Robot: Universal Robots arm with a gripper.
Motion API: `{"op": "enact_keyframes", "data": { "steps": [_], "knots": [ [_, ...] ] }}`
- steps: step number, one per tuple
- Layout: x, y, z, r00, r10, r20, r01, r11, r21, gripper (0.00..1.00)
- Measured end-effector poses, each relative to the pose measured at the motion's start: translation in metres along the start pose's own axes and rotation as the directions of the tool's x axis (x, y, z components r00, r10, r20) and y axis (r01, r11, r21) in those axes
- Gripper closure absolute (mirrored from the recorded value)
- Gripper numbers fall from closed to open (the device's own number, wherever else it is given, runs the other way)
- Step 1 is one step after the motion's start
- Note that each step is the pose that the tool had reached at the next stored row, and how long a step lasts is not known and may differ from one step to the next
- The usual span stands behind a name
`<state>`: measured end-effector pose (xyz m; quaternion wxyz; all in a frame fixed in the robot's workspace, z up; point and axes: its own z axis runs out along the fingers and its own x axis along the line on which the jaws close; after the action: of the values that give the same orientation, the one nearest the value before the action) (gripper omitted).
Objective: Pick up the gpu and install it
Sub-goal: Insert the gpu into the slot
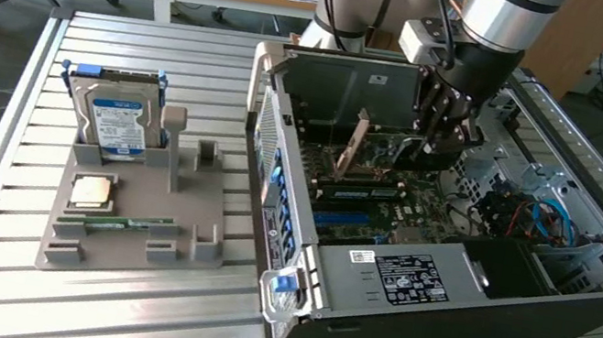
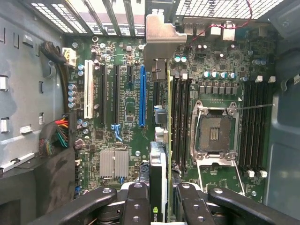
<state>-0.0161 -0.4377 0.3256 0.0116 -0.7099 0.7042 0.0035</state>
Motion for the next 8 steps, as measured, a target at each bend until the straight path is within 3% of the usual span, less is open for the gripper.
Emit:
{"op": "enact_keyframes", "data": {
  "steps": [8],
  "knots": [
    [0.0,0.0004,0.0,1.0,0.0,0.0,0.0,1.0,0.0001,0.73]
  ]
}}
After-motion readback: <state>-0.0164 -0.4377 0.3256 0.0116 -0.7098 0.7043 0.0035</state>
